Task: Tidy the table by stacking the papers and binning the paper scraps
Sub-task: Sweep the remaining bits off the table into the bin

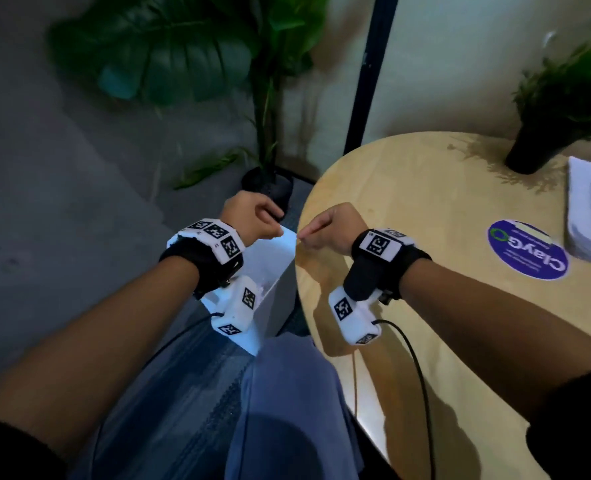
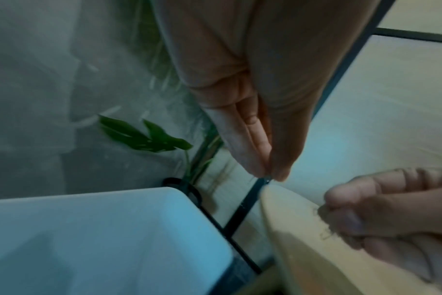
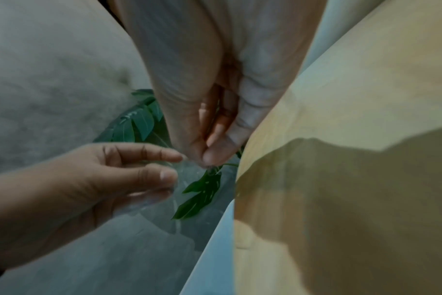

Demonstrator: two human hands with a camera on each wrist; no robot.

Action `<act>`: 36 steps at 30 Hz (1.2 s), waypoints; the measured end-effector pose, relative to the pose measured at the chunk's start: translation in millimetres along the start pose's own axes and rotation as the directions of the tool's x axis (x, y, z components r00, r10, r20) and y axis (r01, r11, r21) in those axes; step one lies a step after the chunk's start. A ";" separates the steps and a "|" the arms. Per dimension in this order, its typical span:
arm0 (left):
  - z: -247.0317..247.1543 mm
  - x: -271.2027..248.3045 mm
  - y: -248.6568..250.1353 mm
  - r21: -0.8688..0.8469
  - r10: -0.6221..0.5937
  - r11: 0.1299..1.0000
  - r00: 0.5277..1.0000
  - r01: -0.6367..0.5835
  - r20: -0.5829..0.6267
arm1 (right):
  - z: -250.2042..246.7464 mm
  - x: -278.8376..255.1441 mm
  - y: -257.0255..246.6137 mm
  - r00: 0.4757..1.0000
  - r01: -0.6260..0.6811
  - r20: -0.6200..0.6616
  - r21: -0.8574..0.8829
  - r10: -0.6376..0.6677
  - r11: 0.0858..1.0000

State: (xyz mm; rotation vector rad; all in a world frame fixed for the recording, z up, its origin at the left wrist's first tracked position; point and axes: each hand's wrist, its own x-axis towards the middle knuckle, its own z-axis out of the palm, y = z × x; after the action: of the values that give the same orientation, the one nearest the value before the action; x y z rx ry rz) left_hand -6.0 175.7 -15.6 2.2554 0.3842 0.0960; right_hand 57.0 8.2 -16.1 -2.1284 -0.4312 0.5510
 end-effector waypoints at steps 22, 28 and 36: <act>-14.6 32.7 -101.3 0.049 -0.226 0.973 0.974 0.227 -0.035 | 84.6 118.8 -45.0 0.953 0.102 0.298 -0.499 0.060 0.861; -15.3 34.3 -99.0 -0.017 -0.248 0.968 0.969 0.249 0.016 | 84.6 121.5 -47.9 0.944 0.133 0.326 -0.518 0.052 0.845; -11.9 35.5 -100.8 -0.001 -0.285 0.958 0.958 0.286 0.037 | 86.7 122.2 -50.8 0.937 0.212 0.348 -0.551 -0.008 0.807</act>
State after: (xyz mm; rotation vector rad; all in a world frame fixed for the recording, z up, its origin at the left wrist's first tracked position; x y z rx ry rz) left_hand 1.0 257.0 -85.7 2.1681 0.6842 -0.0949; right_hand 108.8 154.4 -47.4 -2.5723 -1.0239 0.7884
